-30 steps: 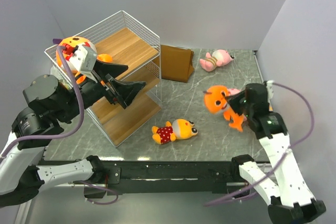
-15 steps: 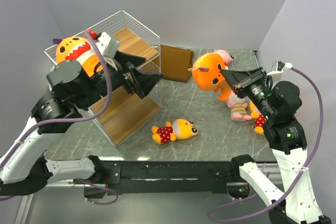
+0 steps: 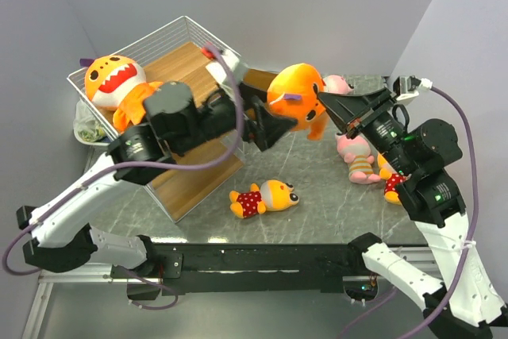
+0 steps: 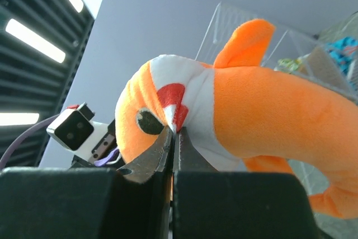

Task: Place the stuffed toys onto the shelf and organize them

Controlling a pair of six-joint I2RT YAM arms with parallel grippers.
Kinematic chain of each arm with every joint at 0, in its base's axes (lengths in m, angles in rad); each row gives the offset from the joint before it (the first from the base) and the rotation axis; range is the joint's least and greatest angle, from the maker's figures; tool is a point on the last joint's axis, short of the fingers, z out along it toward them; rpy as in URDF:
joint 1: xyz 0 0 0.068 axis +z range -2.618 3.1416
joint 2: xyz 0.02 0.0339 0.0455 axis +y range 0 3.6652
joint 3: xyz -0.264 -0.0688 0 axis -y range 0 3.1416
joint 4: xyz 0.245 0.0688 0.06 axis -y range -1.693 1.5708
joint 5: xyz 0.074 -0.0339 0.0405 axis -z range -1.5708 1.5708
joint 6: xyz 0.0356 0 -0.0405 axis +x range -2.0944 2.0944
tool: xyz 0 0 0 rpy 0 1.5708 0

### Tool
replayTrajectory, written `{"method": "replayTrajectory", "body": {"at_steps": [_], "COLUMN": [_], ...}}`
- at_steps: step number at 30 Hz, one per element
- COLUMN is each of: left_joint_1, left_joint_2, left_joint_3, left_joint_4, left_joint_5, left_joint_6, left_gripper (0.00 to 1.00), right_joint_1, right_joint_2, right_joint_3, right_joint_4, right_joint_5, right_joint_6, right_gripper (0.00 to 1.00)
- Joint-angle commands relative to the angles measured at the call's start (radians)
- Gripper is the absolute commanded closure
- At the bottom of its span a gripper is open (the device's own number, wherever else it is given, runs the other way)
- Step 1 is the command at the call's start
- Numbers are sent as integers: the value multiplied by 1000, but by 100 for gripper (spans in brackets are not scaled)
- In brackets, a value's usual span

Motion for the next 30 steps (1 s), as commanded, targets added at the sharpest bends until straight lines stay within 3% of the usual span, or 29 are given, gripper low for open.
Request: {"method": "replayTrajectory", "body": {"at_steps": [1,2,5,6,7,8,9,11,12,13,18,21,24,30], "left_joint_1": [-91,-98,-108,-110,-110,-110,-110,-110,-110,-110,-110,-110,-110,-110], "left_joint_2": [15,17,18,15,9,3,-5,-37,-51,-78,-143,-157,-155,-174], "left_joint_3": [61,57,64,67,70,75,77,69,63,57,43,72,115,129], "left_joint_4": [56,62,64,59,56,44,39,21,16,9,-30,-82,-123,-134], "left_joint_5": [-125,-131,-140,-136,-121,-117,-117,-108,-101,-99,-67,-36,-15,36], "left_joint_6": [68,74,84,84,85,84,73,68,62,58,-2,-33,-62,-102], "left_gripper": [1,3,31,54,66,88,97,99,99,99,99,99,99,99], "right_joint_1": [62,65,71,73,71,71,73,70,70,68,70,70,70,70], "right_joint_2": [10,10,-10,-17,-36,-46,-77,-115,-147,-158,-191,-185,-163,-100], "right_joint_3": [53,52,31,23,15,-14,-44,-142,-161,-166,-132,-131,-126,-125], "right_joint_4": [92,93,95,96,102,111,175,246,274,277,130,125,156,335], "right_joint_5": [33,32,30,32,27,15,-35,-118,-152,-218,-205,-186,-287,-401], "right_joint_6": [16,16,1,-30,-58,-94,-175,-257,-383,-460,-904,-1048,-1148,-1098], "right_gripper": [100,100,100,100,97,91,71,45,34,31,27,29,30,29]}}
